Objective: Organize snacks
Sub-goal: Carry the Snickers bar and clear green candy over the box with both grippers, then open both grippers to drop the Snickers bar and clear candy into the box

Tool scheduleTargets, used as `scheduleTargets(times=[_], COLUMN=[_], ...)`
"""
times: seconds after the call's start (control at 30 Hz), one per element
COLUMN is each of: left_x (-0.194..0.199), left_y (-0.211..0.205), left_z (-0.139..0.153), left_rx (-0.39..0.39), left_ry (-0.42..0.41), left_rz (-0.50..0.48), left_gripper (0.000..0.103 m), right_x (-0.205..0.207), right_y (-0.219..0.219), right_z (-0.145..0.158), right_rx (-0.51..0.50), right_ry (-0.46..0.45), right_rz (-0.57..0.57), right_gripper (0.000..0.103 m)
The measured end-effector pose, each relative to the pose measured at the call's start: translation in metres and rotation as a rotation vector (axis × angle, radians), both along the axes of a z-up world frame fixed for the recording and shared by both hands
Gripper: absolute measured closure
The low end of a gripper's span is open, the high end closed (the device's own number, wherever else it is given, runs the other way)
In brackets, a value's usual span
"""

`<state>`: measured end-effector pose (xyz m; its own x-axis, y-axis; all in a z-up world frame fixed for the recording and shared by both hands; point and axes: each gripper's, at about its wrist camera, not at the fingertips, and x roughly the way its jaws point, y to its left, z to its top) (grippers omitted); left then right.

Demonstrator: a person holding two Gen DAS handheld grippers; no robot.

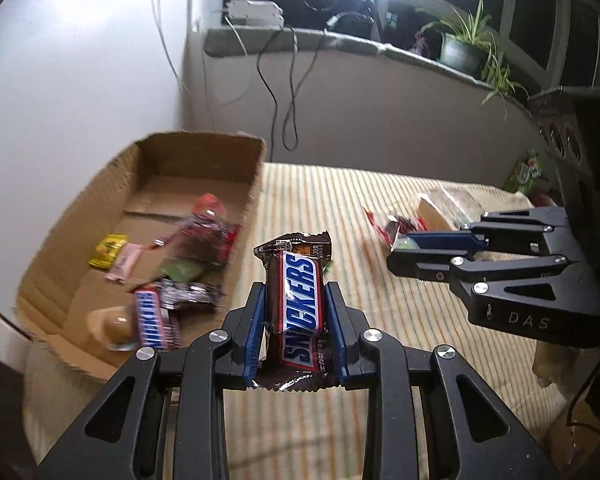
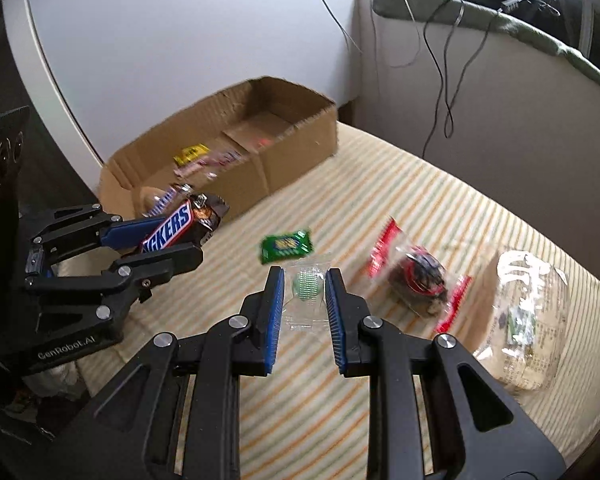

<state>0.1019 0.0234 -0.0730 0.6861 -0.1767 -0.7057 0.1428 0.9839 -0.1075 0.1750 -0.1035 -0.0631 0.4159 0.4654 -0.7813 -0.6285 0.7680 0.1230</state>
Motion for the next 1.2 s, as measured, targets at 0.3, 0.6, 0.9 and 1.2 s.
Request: scheduleTargets(times=[0.3, 0.6, 0.9, 1.2], left_x=[-0.005, -0.002, 0.007, 0.010], left_y=[0.039, 0.085, 0.105, 0.113], left_z=[0.017, 0.013, 0.008, 0.004], left_rx=[0.006, 0.011, 0.014, 0.009], left_ry=[-0.047, -0.043, -0.029, -0.020], left_rz=[0.080, 0.171, 0.203, 0.211], left_gripper=[0.076, 0.076, 0.076, 0.076], right_x=[-0.002, -0.005, 0.001, 0.003], right_y=[0.040, 0.085, 0.126, 0.145], right_z=[0.014, 0.021, 0.015, 0.004], right_rx=[0.026, 0.043, 0.038, 0.005], right_ry=[-0.024, -0.033, -0.024, -0.014], right_rz=[0.049, 0.105, 0.151, 0.179], right_gripper=[0.081, 0.081, 0.081, 0.081])
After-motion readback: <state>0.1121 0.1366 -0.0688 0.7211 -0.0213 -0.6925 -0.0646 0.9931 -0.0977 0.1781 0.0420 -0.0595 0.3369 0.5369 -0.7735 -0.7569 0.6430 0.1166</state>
